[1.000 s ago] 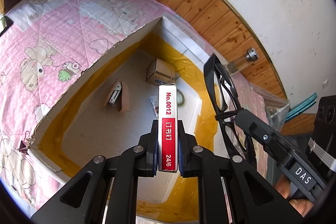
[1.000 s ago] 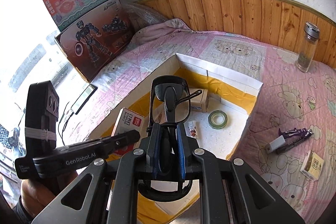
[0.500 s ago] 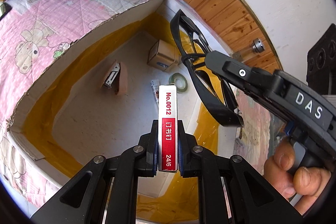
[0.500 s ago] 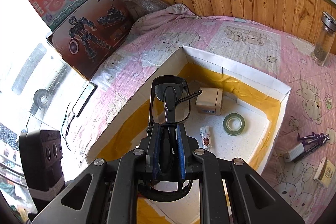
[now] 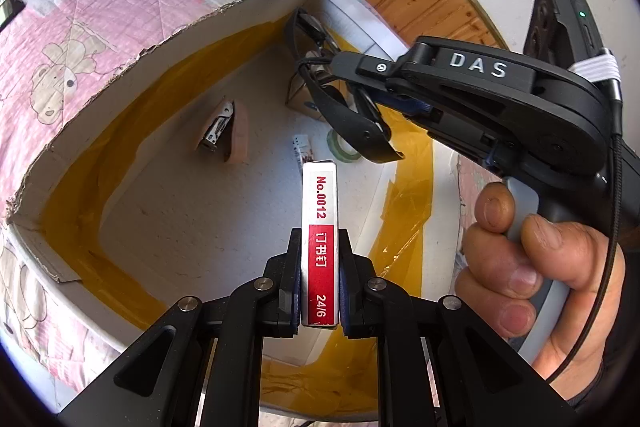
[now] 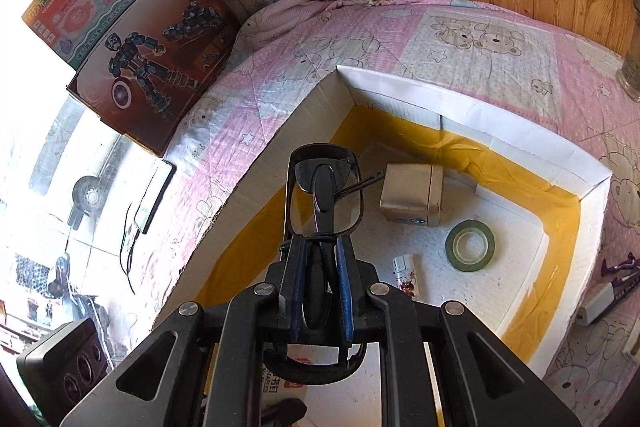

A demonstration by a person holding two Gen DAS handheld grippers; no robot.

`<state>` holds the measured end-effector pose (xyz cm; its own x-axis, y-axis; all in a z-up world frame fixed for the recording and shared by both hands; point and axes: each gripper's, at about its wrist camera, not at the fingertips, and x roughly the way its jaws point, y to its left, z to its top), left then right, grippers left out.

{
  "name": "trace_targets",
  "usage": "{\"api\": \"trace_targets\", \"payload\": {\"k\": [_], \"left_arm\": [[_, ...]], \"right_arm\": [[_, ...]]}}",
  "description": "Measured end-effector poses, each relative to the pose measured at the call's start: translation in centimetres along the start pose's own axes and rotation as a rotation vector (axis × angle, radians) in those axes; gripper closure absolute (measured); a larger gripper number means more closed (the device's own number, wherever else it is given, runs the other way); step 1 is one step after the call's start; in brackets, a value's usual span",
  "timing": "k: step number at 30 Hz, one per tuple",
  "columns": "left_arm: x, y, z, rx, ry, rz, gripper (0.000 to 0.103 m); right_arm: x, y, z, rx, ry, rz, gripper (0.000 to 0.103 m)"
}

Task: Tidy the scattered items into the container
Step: 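Open the right tool releasing the glasses while the left tool drops the staple box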

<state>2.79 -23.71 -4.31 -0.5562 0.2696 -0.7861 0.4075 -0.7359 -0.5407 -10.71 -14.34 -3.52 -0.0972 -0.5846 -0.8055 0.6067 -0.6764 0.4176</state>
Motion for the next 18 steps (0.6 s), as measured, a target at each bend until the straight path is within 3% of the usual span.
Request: {"api": "trace_targets", "payload": {"k": [7, 18], "left_arm": [[-0.7, -1.1, 0.5, 0.088, -0.049, 0.050, 0.089], [0.5, -0.8, 0.7, 0.120, -0.011, 0.060, 0.089]], "right_arm": [[1.8, 0.0, 0.5, 0.006, 0.025, 0.002, 0.087], [3.7, -0.5, 1.4, 0.012, 0.052, -0.026, 0.087]]}}
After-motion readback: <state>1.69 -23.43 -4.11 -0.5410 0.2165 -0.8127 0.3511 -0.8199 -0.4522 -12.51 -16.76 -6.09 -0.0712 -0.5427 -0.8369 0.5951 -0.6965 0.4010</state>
